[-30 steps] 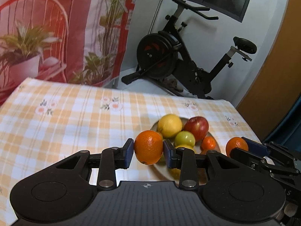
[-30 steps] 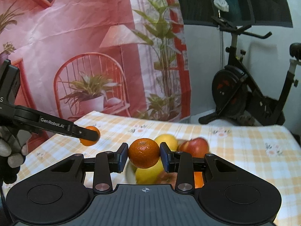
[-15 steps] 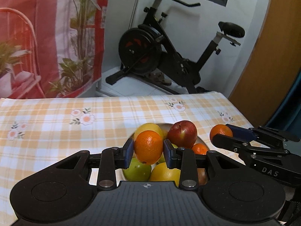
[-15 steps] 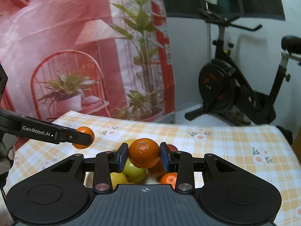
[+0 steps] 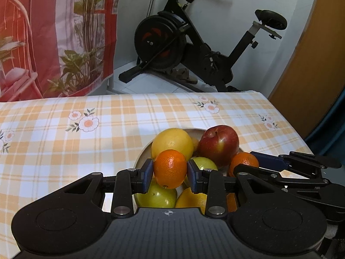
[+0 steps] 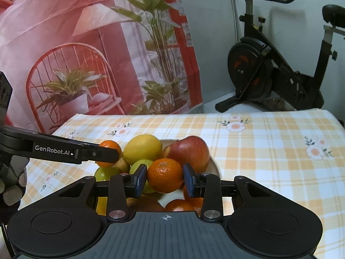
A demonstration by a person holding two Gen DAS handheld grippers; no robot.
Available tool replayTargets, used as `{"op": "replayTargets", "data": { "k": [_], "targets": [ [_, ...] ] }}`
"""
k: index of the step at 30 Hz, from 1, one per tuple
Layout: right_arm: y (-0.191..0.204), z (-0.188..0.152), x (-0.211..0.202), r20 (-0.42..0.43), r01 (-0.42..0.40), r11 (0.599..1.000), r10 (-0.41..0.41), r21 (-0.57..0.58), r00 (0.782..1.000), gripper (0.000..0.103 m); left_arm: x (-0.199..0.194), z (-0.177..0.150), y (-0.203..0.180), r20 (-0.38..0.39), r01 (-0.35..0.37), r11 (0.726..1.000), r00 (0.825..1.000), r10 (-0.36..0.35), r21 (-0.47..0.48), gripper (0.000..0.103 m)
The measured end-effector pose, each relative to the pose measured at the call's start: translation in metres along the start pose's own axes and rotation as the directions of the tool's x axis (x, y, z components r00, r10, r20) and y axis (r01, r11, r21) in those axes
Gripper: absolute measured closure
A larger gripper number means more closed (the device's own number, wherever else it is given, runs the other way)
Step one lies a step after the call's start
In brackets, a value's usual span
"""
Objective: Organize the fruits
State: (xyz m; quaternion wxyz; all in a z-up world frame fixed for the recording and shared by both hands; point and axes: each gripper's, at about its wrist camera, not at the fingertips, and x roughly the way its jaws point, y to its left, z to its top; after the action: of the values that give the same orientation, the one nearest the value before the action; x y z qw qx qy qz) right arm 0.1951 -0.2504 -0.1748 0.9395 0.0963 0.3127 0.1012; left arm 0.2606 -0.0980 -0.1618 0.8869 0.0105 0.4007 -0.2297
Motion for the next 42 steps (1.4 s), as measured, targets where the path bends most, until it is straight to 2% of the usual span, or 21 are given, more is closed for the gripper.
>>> {"op": "replayTargets", "data": {
  "k": [16, 21, 26, 28, 29, 32, 36, 42],
  "targets": [
    [-0.001, -0.006, 0.007, -0.024, -0.001, 0.999, 0.002, 0.032, 1.000, 0.066, 0.007, -0.001, -0.002, -0.013, 0.014, 1.000, 1.000, -0.014, 0.009, 0.066],
    [-0.001, -0.005, 0.003, -0.016, 0.006, 0.999, -0.005, 0.037, 1.000, 0.066, 0.004, -0.001, -0.002, -0.008, 0.005, 1.000, 1.000, -0.005, 0.002, 0.058],
    [-0.001, -0.006, -0.007, -0.001, 0.028, 0.999, -0.028, 0.046, 1.000, 0.062, -0.008, -0.001, -0.001, 0.006, 0.003, 1.000, 1.000, -0.003, -0.007, 0.057],
    [0.000, -0.005, -0.013, 0.010, 0.035, 0.998, -0.035, 0.048, 0.999, 0.060, -0.017, -0.003, 0.000, 0.021, 0.000, 1.000, 1.000, 0.000, -0.018, 0.053],
    [0.001, -0.004, -0.016, 0.017, 0.037, 0.998, -0.038, 0.049, 0.999, 0.059, -0.022, -0.004, 0.001, 0.028, -0.002, 1.000, 1.000, 0.002, -0.023, 0.046],
    [0.004, -0.003, -0.027, 0.036, 0.045, 0.998, -0.047, 0.050, 0.998, 0.053, -0.038, -0.007, 0.004, 0.054, -0.016, 0.999, 0.998, 0.018, -0.035, 0.043],
    [0.011, 0.000, -0.041, 0.053, 0.055, 0.997, -0.058, 0.052, 0.997, 0.050, -0.062, -0.008, 0.005, 0.094, -0.023, 0.999, 0.995, 0.027, -0.045, 0.029],
    [0.024, 0.003, -0.062, 0.080, 0.075, 0.997, -0.078, 0.032, 0.994, 0.043, -0.093, -0.008, 0.001, 0.150, -0.063, 0.998, 0.986, 0.067, -0.029, 0.023]
  ]
}}
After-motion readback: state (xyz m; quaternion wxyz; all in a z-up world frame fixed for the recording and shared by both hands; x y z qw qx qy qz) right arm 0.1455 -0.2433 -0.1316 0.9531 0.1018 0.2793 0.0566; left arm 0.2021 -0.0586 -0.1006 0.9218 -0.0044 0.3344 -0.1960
